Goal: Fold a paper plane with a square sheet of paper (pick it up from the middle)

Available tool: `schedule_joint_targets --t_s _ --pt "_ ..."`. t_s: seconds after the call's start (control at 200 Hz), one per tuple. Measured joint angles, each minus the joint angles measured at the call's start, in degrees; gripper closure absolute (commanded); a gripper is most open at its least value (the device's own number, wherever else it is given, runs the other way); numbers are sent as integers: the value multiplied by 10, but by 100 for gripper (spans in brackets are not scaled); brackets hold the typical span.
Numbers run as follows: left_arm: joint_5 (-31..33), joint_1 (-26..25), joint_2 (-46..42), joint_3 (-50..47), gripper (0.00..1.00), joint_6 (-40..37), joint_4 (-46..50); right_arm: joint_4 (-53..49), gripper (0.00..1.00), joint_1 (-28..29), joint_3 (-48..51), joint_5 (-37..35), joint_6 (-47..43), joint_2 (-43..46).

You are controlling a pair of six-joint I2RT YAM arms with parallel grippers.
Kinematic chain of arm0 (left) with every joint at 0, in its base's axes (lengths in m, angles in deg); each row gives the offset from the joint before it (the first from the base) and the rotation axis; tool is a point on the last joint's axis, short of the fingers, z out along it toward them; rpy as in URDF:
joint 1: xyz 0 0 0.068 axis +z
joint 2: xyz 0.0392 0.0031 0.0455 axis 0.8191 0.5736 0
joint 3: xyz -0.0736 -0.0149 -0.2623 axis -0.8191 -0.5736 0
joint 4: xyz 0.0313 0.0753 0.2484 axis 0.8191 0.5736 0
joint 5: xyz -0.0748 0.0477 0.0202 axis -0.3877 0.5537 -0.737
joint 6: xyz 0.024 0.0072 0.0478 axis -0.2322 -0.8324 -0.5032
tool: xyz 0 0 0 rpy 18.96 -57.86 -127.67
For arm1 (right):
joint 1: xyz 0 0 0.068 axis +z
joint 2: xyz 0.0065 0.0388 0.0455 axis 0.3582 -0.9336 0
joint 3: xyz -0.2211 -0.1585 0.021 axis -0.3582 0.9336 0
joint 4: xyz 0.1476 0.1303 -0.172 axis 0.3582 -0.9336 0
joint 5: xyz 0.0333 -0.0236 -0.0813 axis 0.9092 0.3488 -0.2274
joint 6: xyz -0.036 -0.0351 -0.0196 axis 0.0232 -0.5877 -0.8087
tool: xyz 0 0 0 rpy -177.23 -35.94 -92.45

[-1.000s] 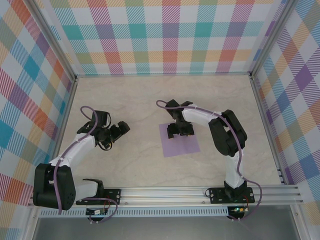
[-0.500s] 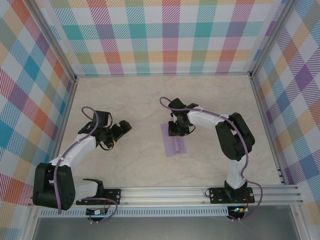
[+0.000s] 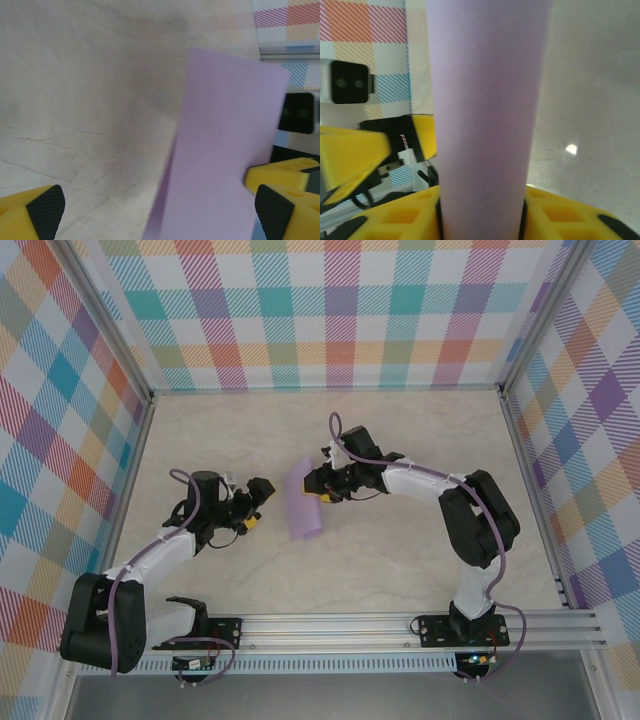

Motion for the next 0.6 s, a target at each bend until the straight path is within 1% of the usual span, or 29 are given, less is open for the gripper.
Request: schedule_joint_targets --t_s 0.115,0.225,0.355,0.425,0.525,0.6 --pt "-9 -17 19 -3 2 16 -31 -23 47 -3 1 -21 -17 -17" --pt "-10 -32 38 -3 3 24 -51 -55 43 -3 0 -62 -42 -19" --pt "-10 -49 61 -3 5 27 -64 -88 42 -4 0 -111 -70 -19" --pt "-10 -61 75 -2 8 29 -71 -103 42 -7 0 -133 -80 -19" --pt "-10 -79 96 -1 12 34 -82 -114 41 -10 0 -150 -87 -19" --pt "-9 -89 115 6 15 38 -89 -117 38 -14 1 -159 -89 -18"
